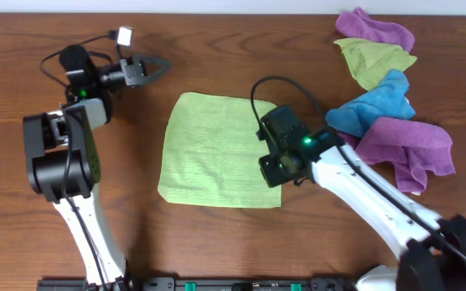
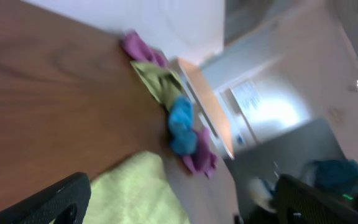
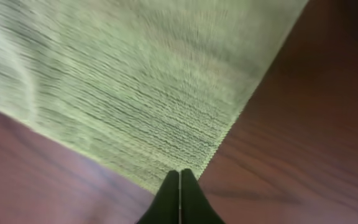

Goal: Fold the cloth

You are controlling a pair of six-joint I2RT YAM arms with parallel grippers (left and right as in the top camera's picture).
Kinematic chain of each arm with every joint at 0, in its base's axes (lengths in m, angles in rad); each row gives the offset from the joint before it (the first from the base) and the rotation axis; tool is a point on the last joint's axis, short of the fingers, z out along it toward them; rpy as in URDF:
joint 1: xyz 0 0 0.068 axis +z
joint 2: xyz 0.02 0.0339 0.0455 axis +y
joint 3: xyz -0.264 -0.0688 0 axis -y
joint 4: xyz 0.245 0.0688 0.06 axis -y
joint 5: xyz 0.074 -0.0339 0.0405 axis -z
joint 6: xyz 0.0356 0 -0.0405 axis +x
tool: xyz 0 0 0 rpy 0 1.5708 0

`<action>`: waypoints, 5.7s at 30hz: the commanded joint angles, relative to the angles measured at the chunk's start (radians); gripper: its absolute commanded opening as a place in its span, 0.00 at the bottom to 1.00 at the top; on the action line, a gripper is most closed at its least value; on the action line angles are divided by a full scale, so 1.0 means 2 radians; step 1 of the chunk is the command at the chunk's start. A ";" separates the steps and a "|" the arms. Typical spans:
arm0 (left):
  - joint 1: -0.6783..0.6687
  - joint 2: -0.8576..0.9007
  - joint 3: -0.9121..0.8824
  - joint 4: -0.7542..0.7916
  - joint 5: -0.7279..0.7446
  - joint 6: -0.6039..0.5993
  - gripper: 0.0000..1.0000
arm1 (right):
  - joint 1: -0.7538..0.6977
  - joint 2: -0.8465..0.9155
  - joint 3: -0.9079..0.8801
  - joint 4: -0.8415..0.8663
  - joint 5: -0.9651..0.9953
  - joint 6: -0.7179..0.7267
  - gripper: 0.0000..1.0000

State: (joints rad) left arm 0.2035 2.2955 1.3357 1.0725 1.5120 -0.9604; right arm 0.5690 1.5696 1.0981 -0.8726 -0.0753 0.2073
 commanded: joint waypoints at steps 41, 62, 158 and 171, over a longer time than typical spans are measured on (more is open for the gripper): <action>-0.132 -0.353 0.137 -0.957 -0.679 0.508 0.77 | 0.003 -0.095 0.049 -0.068 0.099 0.035 0.64; -0.107 -0.608 -0.282 -0.908 -0.446 0.420 0.95 | -0.014 -0.318 -0.202 0.021 -0.080 0.147 0.69; 0.035 -0.275 -0.311 -0.899 -0.259 0.533 0.80 | -0.154 -0.064 -0.368 0.375 -0.282 0.136 0.29; 0.035 -0.275 -0.311 -0.910 -0.264 0.532 0.71 | -0.154 -0.064 -0.368 0.382 -0.266 0.139 0.28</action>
State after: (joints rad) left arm 0.2722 1.7321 0.7174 -0.7395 0.9920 0.0891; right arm 0.2672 1.4281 0.3717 -0.1070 -0.6792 0.4831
